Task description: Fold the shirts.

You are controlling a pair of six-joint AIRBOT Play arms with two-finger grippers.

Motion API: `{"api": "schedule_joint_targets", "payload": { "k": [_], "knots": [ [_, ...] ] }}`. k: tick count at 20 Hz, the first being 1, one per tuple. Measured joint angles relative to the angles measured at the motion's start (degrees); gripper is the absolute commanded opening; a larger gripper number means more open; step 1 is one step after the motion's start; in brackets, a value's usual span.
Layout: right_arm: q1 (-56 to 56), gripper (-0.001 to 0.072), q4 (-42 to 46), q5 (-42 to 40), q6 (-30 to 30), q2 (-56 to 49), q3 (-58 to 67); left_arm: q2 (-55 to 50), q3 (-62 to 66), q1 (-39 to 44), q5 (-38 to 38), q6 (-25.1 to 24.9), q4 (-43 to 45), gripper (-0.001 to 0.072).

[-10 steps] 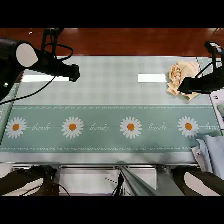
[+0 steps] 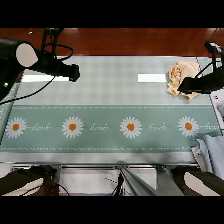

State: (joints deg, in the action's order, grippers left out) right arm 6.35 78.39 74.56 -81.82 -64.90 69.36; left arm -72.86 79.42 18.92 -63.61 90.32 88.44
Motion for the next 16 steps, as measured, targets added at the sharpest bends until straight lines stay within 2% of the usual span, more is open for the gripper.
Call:
{"api": "schedule_joint_targets", "payload": {
  "k": [7,10,14,16],
  "knots": [
    [0.0,0.0607,-0.07,-0.39,-0.02,0.0,-0.02,-0.17,0.0,0.0,0.02,0.0,0.0,0.0709],
    [0.0,0.0607,-1.27,-3.89,-0.09,0.0,0.0,-0.24,0.0,0.0,0.13,-0.02,0.0,0.0709],
    [0.0,0.0602,-0.9,-12.87,-0.39,-0.04,-0.02,-0.72,0.0,0.07,1.64,-0.02,0.0,0.0709],
    [0.37,0.0602,4.79,-21.53,-4.28,-0.48,0.0,-1.09,0.0,0.09,1.97,-0.02,0.0,0.0709]
  ]
}}
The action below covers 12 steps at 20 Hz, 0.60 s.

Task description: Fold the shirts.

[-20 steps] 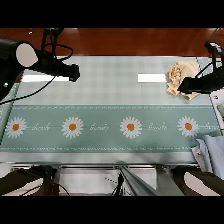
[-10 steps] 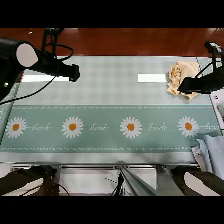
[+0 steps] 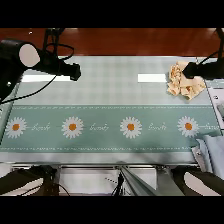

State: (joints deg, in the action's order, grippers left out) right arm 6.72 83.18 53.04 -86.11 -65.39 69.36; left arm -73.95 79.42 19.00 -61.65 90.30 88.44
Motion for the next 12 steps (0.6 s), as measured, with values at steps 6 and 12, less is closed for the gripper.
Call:
{"api": "schedule_joint_targets", "payload": {
  "k": [6,12],
  "knots": [
    [7.93,0.0607,13.88,-19.93,-22.6,-8.68,0.0,-0.44,0.0,0.04,-1.38,-0.76,0.0,0.0709],
    [13.79,0.0607,0.59,-25.18,-24.83,-21.92,-0.02,-0.46,0.0,0.04,-4.42,-1.18,0.0,0.0709]
  ]
}}
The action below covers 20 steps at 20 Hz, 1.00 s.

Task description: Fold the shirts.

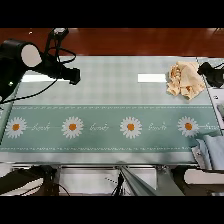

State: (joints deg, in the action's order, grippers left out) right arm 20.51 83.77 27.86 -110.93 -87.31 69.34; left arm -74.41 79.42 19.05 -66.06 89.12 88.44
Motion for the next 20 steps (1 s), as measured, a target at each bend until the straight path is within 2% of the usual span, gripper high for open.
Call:
{"api": "schedule_joint_targets", "payload": {
  "k": [4,6,8,9,10,14,16,20],
  "knots": [
    [0.83,0.0602,-12.44,-2.78,5.2,-6.58,0.02,0.0,0.0,0.0,-0.61,-0.07,0.0,0.0709],
    [0.59,0.0571,-17.99,-3.93,8.46,-9.01,0.02,0.0,0.0,0.0,-0.83,-0.17,0.0,0.0709],
    [-0.44,0.0288,-21.4,-4.42,10.97,-11.23,0.09,0.0,0.0,0.0,-0.87,-0.15,0.0,0.0709],
    [-1.09,0.0077,-22.6,-4.55,12.0,-12.09,0.13,0.0,0.0,0.0,-0.94,-0.15,0.0,0.0709],
    [-1.9,0.0025,-23.71,-4.66,13.07,-12.66,0.22,0.0,0.0,0.0,-0.98,-0.15,0.0,0.0709],
    [-4.33,0.0024,-24.65,0.5,19.63,-10.54,2.49,0.04,0.15,0.0,-1.49,-0.13,0.0,0.0709],
    [-4.85,0.0024,-25.29,1.55,24.13,-5.95,4.94,0.07,1.05,0.0,-2.75,-0.11,0.0,0.0709],
    [-5.42,0.0024,-26.25,9.07,30.93,6.91,10.01,0.09,7.32,0.0,-8.72,-0.09,0.0,0.0709]
  ]
}}
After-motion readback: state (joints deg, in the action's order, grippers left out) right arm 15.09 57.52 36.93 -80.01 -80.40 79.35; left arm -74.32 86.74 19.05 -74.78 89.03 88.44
